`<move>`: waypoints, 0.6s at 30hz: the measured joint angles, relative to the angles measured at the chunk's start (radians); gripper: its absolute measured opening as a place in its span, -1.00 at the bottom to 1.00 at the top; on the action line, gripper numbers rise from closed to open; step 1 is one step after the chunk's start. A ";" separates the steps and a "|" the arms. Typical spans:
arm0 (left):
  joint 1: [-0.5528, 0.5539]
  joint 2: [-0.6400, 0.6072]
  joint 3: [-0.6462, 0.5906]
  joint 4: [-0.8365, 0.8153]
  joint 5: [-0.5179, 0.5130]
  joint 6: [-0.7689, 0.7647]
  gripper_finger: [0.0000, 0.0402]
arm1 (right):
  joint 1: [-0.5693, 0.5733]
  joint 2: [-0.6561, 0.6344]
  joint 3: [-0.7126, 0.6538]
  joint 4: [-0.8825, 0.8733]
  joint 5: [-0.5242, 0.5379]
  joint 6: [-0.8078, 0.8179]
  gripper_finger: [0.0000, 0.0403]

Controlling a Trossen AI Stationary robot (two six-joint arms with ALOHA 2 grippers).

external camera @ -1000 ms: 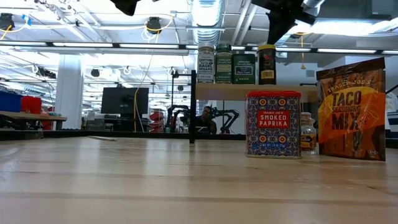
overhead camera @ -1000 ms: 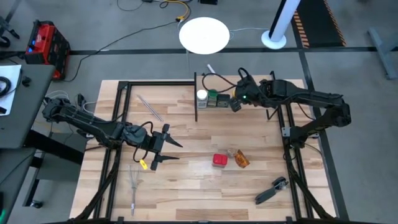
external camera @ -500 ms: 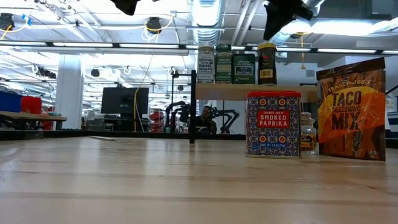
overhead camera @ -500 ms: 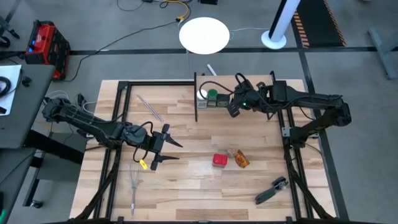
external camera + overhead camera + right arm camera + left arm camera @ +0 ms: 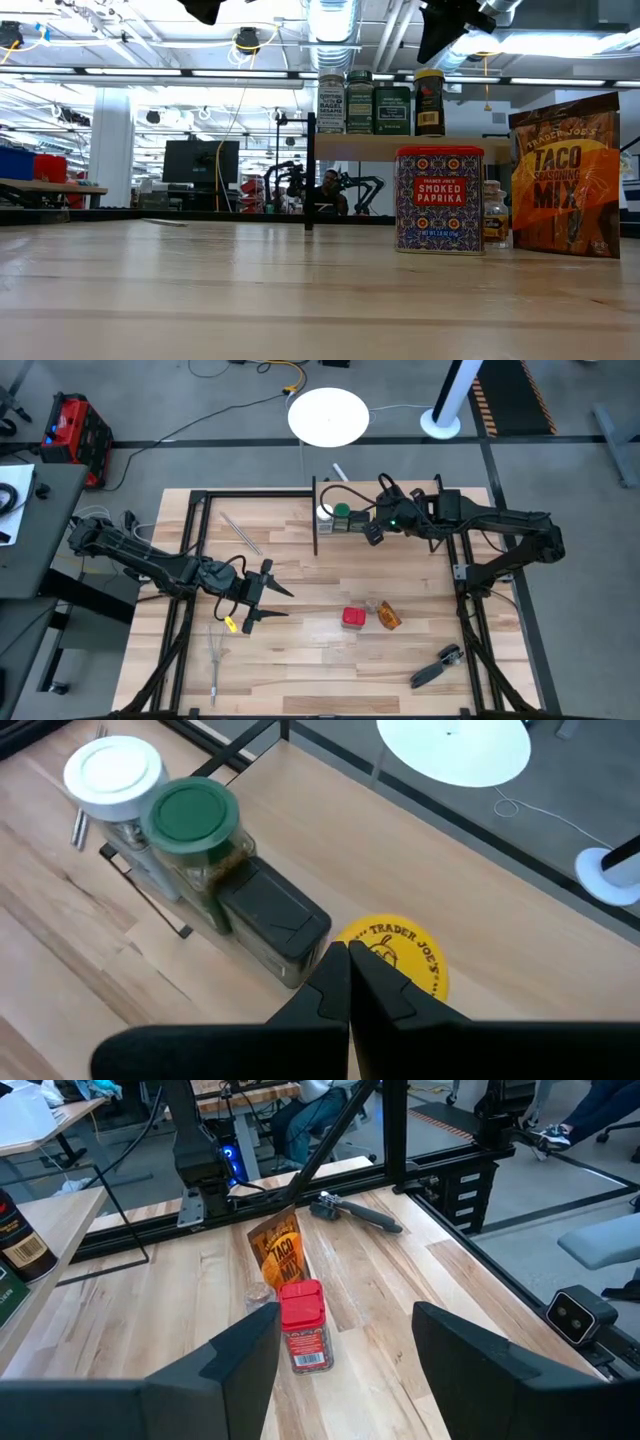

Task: Shelf spices
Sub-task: Put the brown seasoning bottle on the shelf

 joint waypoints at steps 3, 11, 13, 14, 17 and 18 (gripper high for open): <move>0.000 0.000 0.000 0.000 0.000 0.000 0.09 | -0.001 0.000 0.000 -0.001 -0.003 -0.003 -0.99; 0.000 0.000 0.000 0.000 0.000 0.000 0.09 | -0.001 0.000 0.000 -0.001 -0.003 -0.003 -0.99; 0.000 0.000 0.000 0.000 0.000 0.000 0.09 | -0.001 0.000 0.000 -0.001 -0.003 -0.007 -0.99; 0.000 0.000 0.000 0.000 0.000 0.000 0.09 | -0.001 0.000 0.000 -0.001 -0.001 -0.012 -0.99; 0.000 0.000 0.000 -0.001 0.000 0.000 0.09 | -0.001 0.000 0.000 -0.001 0.002 -0.025 -0.99; 0.000 0.000 0.000 0.000 0.000 0.000 0.09 | -0.001 0.000 0.000 -0.001 0.002 -0.038 -0.99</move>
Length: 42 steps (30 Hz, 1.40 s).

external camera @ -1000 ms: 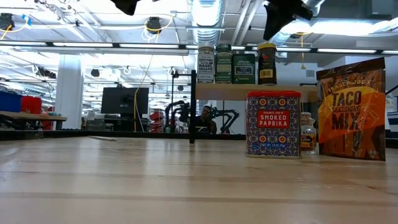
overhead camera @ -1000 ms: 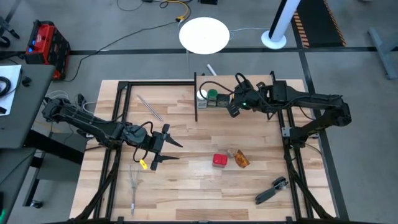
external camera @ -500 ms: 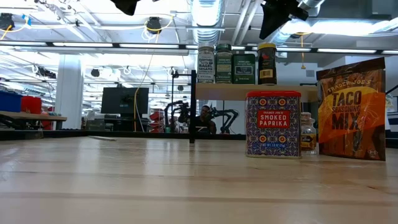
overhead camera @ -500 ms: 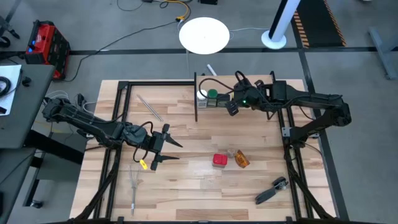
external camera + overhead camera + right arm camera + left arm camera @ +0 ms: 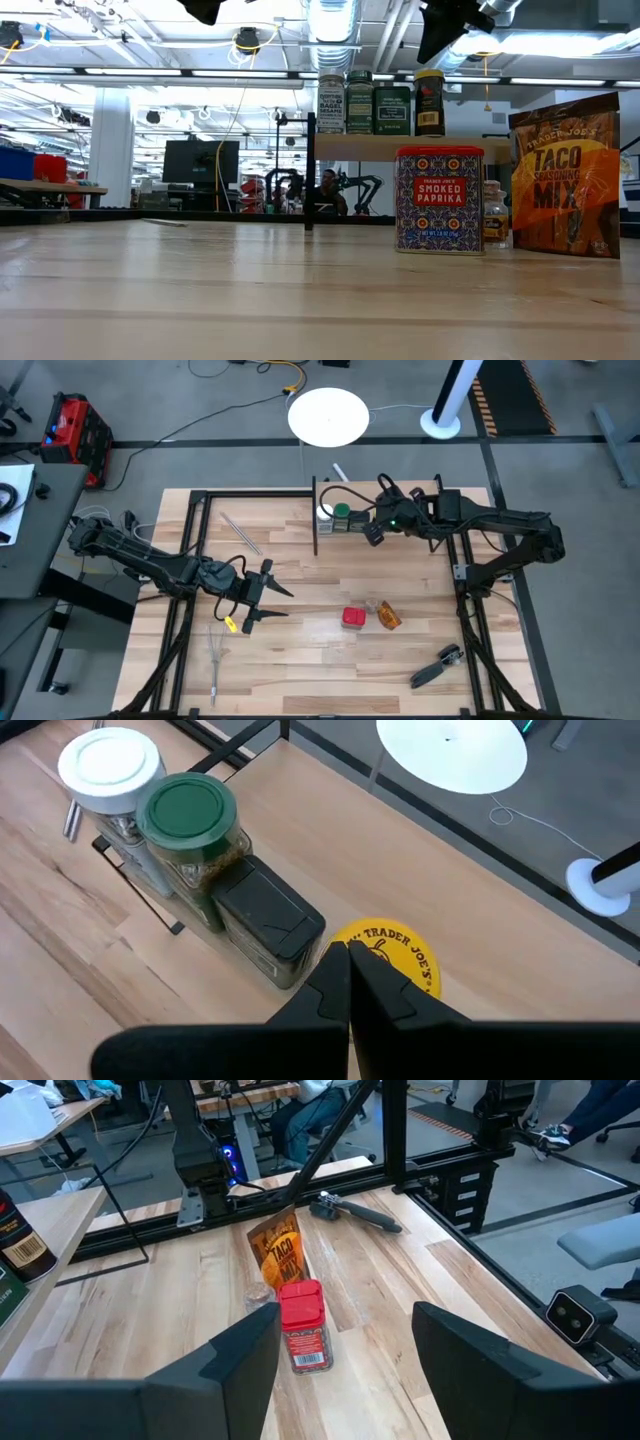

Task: Shelf spices
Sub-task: Put the brown seasoning bottle on the shelf

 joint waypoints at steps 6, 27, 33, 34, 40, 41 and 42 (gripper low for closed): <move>0.000 0.000 0.000 -0.005 0.000 0.000 0.09 | -0.014 -0.001 0.000 -0.037 0.000 0.007 -0.99; 0.000 0.000 0.000 -0.005 0.000 0.000 0.09 | 0.023 0.000 0.000 -0.083 -0.003 0.112 -0.99; 0.000 0.000 0.000 -0.004 0.000 0.003 0.09 | 0.022 0.015 -0.001 -0.065 -0.024 0.068 -0.99; 0.000 0.000 0.000 -0.004 0.000 0.002 0.09 | 0.022 0.018 -0.001 -0.061 -0.023 0.065 -0.99; 0.000 0.000 0.000 -0.004 0.000 0.002 0.09 | 0.022 0.063 0.003 -0.033 -0.014 0.035 -0.99; 0.000 0.000 0.000 -0.005 0.000 0.002 0.09 | 0.021 0.067 0.003 -0.029 -0.013 0.035 -0.99; 0.000 0.000 0.000 -0.007 0.000 0.001 0.09 | 0.018 0.069 0.003 -0.028 -0.022 0.037 -0.99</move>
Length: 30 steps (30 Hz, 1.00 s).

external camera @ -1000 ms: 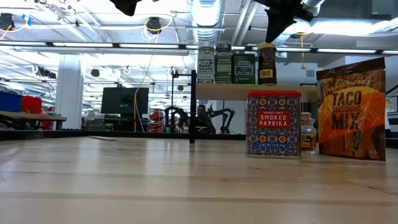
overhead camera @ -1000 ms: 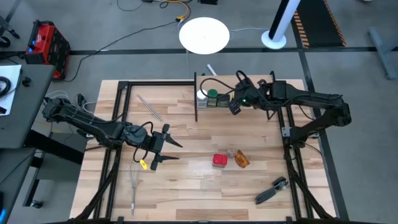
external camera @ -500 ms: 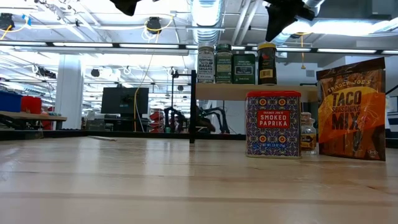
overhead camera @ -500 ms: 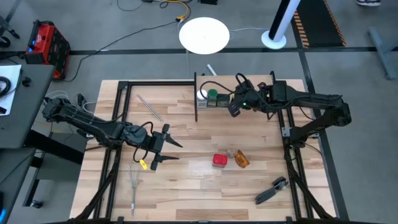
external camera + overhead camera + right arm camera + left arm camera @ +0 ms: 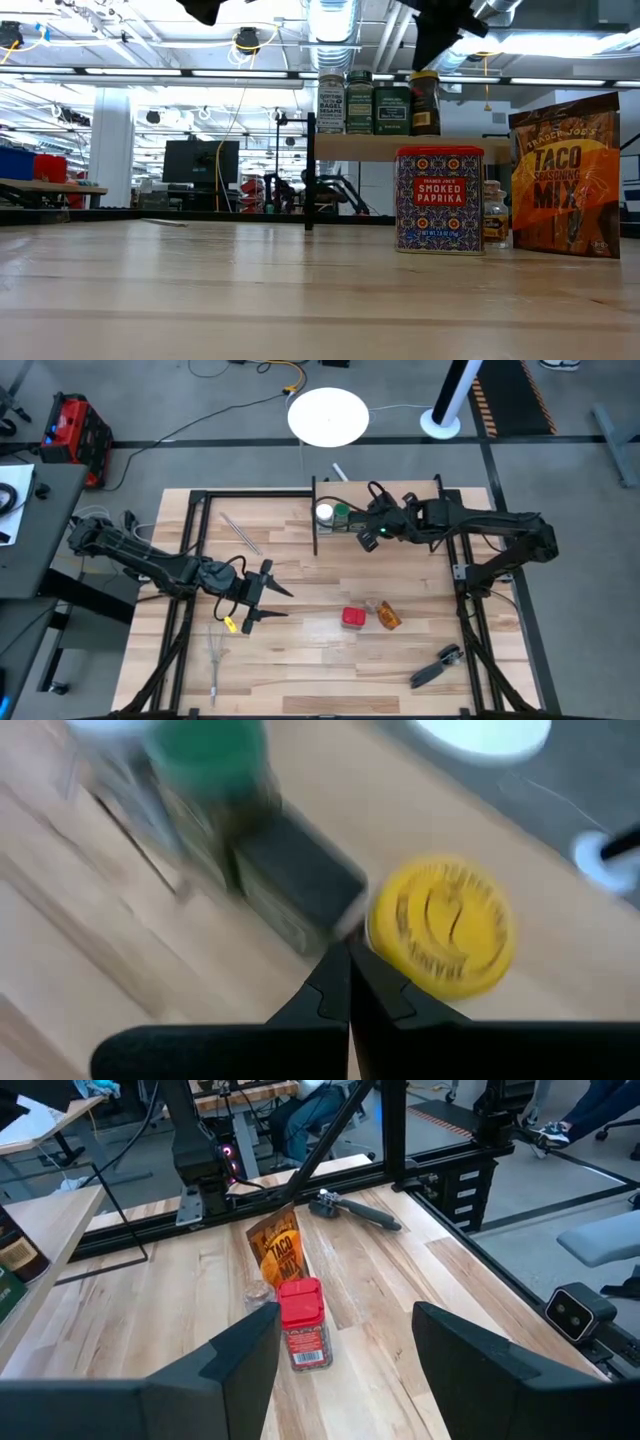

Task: Shelf spices
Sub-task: Put the brown seasoning bottle on the shelf

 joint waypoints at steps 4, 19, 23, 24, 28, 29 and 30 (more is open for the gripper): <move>0.000 0.000 0.000 -0.001 0.000 0.000 0.09 | -0.013 0.021 -0.007 0.015 -0.019 0.020 -0.99; 0.000 0.000 0.000 -0.006 0.000 -0.001 0.09 | -0.022 0.014 0.078 0.011 0.008 -0.023 -0.99; 0.000 0.000 0.000 -0.007 0.000 -0.001 0.09 | -0.041 0.013 0.113 -0.007 0.024 -0.025 -0.99; 0.000 0.000 0.000 -0.008 0.000 -0.001 0.09 | -0.049 0.013 0.116 -0.016 0.024 -0.025 -0.99; 0.000 0.000 0.000 -0.013 0.000 -0.003 0.09 | -0.092 0.013 0.118 -0.047 0.024 -0.022 -0.99; 0.000 0.000 0.000 -0.013 0.000 -0.003 0.09 | -0.104 0.013 0.118 -0.065 0.023 -0.018 -0.99; 0.000 0.000 0.000 -0.013 0.000 -0.004 0.09 | -0.118 0.013 0.118 -0.084 0.021 -0.012 -0.99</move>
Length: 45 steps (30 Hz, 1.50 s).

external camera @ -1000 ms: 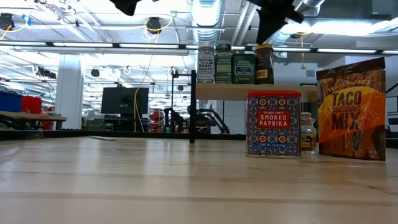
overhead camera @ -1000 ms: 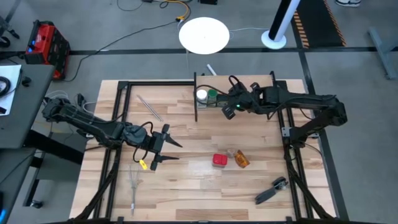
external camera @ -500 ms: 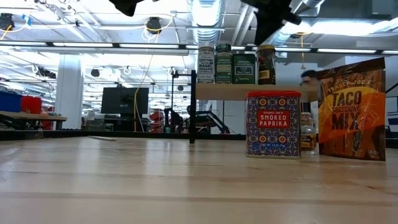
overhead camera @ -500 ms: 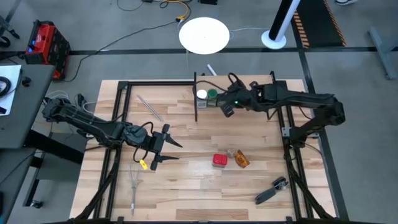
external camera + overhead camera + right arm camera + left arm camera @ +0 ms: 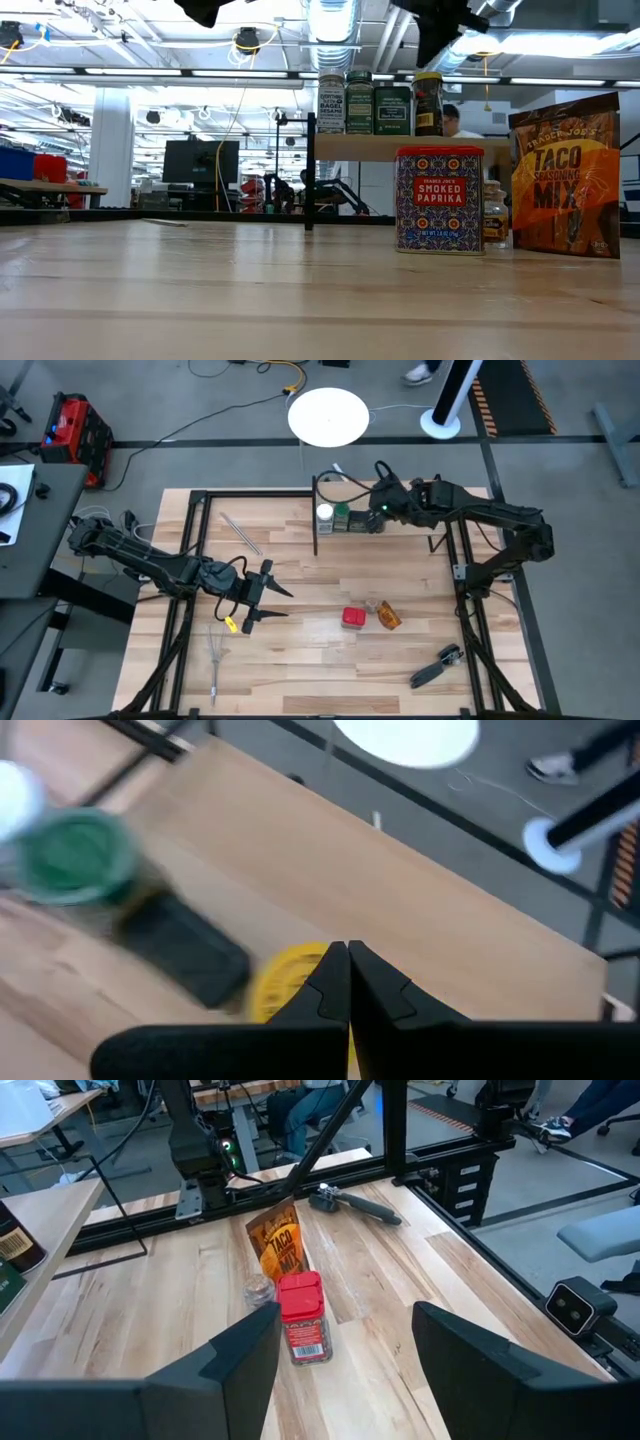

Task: Shelf spices
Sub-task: Put the brown seasoning bottle on the shelf

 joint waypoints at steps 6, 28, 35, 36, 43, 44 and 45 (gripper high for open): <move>0.000 0.000 0.000 0.000 0.000 0.001 0.09 | -0.063 0.000 0.000 -0.062 -0.060 0.022 -0.99; 0.000 0.000 0.000 0.000 0.000 0.002 0.09 | 0.012 -0.002 0.001 -0.128 -0.097 0.128 -0.99; 0.000 0.000 0.000 0.000 0.000 0.002 0.09 | 0.031 -0.001 0.001 -0.132 -0.072 0.131 -0.99; 0.000 0.000 0.000 0.000 0.000 0.002 0.09 | 0.032 -0.001 0.001 -0.132 -0.072 0.131 -0.99; 0.000 0.000 0.000 -0.007 0.000 0.002 0.09 | 0.090 -0.001 0.001 -0.164 -0.003 0.200 -0.99; 0.000 0.000 0.000 -0.007 0.000 0.002 0.09 | 0.101 -0.001 0.001 -0.174 0.005 0.215 -0.99; 0.000 0.000 0.000 -0.007 0.000 0.002 0.09 | 0.111 0.000 0.001 -0.184 0.010 0.230 -0.99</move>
